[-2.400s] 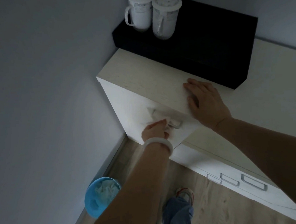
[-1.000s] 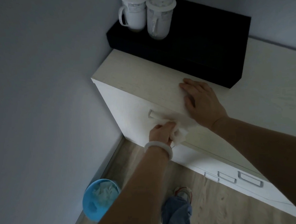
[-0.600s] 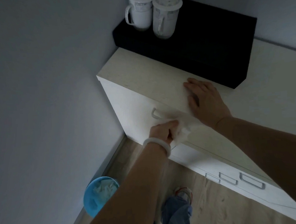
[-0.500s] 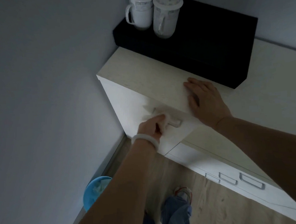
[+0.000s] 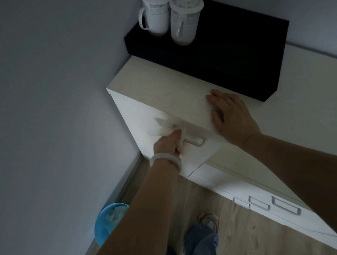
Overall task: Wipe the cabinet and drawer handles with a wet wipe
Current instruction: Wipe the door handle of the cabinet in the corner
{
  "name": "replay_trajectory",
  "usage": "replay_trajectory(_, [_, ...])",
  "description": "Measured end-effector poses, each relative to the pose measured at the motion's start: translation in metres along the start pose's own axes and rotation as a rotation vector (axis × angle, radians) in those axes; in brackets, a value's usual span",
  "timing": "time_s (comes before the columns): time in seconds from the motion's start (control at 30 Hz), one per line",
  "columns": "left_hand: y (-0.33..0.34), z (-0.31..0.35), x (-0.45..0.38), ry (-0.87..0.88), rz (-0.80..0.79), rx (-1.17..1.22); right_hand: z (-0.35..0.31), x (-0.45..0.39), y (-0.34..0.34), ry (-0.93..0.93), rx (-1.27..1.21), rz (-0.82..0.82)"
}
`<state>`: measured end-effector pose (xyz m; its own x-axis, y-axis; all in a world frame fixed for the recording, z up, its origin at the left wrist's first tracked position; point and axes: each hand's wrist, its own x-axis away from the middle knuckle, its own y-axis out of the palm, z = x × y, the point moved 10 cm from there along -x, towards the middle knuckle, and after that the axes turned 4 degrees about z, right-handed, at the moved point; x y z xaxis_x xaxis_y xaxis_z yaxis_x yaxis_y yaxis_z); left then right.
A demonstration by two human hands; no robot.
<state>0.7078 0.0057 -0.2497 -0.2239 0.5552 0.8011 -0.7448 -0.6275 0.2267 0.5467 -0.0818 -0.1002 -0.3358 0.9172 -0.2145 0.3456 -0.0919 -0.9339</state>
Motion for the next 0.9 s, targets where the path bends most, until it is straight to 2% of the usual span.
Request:
replay_trajectory(0.07, [0.015,-0.02,0.017,-0.027,-0.077,-0.109,0.0,0.001,0.001,-0.001,0.007,-0.004])
replay_trajectory(0.13, [0.028,-0.033,0.03,-0.095,-0.152,-0.076,0.0,0.001,0.002,0.002,0.008,-0.015])
replay_trajectory(0.27, [0.0,0.009,0.01,-0.022,-0.026,-0.002,-0.001,0.0,0.0,-0.003,-0.011,0.005])
replay_trajectory(0.33, [-0.01,0.025,0.004,0.006,-0.023,0.02,-0.001,0.0,0.0,-0.004,-0.004,0.007])
replay_trajectory(0.43, [-0.014,0.038,0.009,0.122,-0.03,-0.057,-0.002,0.0,-0.001,-0.002,-0.006,0.009])
replay_trajectory(0.6, [-0.022,0.046,0.02,0.27,0.146,-0.2,-0.002,0.001,-0.002,-0.012,0.004,0.015])
replay_trajectory(0.7, [-0.021,0.031,0.022,0.185,0.168,-0.131,-0.003,0.001,-0.002,-0.007,0.002,0.007])
replay_trajectory(0.9, [-0.013,0.008,0.023,-0.035,0.027,0.225,-0.005,0.0,-0.002,-0.005,0.011,0.002])
